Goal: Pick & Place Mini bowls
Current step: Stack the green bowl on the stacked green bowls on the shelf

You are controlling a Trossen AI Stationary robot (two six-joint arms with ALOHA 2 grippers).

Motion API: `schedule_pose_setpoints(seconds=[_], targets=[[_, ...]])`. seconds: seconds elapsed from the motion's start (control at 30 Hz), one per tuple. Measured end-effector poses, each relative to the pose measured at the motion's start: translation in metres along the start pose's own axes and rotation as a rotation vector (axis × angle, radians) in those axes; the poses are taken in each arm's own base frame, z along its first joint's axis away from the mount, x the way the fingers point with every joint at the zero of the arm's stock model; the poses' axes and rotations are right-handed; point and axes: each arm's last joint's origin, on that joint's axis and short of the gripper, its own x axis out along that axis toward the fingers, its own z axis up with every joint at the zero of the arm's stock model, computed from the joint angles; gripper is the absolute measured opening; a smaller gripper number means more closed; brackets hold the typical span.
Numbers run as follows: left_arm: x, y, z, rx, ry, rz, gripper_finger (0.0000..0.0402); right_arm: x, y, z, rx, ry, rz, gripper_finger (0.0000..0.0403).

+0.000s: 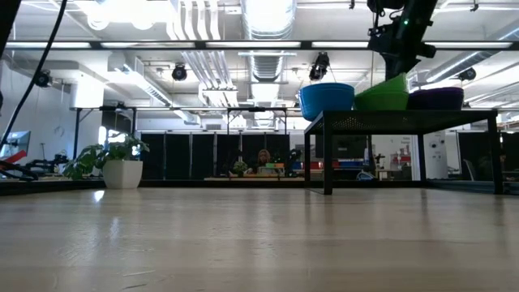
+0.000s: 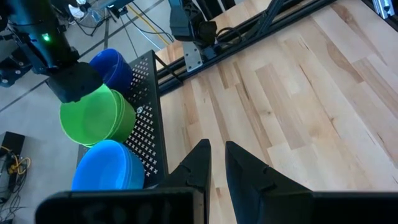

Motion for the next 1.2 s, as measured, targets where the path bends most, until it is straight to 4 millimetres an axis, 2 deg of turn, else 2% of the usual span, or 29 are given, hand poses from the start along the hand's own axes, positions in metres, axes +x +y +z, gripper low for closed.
schedule_pose_setpoints(seconds=[0.23,0.5,0.63,0.97,1.2], targets=[[0.000,0.000,0.000,-0.004,0.001,0.000,0.0043,-0.008,-0.002,0.004,-0.027,-0.037,0.005,0.0122],[0.000,0.000,-0.001,-0.007,0.006,-0.003,0.0043,-0.023,-0.006,0.012,0.014,-0.090,0.013,0.0138],[0.000,0.000,-0.001,-0.011,0.010,-0.004,0.0043,-0.022,-0.006,0.008,0.032,-0.051,0.006,0.0120],[0.000,0.000,-0.001,-0.011,0.009,-0.003,0.0043,-0.010,-0.003,-0.001,0.026,0.019,-0.006,0.0016],[0.000,0.000,-0.001,-0.011,0.007,-0.002,0.0043,-0.001,-0.001,-0.007,-0.018,0.055,-0.011,0.0009]])
